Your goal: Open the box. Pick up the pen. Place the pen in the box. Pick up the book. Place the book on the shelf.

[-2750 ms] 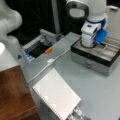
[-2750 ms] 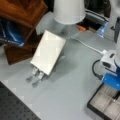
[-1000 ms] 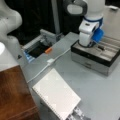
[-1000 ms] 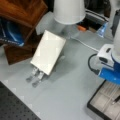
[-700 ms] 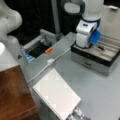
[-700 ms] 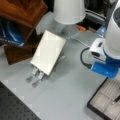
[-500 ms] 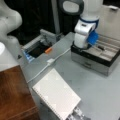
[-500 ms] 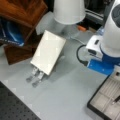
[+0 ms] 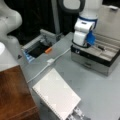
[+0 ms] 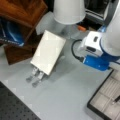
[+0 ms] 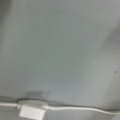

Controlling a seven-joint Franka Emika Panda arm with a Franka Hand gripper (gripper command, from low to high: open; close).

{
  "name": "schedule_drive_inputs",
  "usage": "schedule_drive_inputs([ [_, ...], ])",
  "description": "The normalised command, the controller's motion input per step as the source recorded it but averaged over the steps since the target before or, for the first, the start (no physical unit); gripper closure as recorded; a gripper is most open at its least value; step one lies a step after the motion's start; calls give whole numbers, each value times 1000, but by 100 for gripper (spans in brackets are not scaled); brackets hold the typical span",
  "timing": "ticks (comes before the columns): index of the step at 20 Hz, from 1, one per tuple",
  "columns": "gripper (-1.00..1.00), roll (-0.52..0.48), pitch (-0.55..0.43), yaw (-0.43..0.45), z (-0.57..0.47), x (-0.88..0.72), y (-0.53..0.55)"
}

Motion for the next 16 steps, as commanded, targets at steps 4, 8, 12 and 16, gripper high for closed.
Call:
schedule_drive_inputs([
  [4,-100,-461,-31,14,61,-39,-183],
  [8,-100,-512,-65,42,26,10,-124],
  [12,-100,-554,-98,51,-52,60,-72],
  [16,-100,-414,-65,26,-152,66,-67],
])
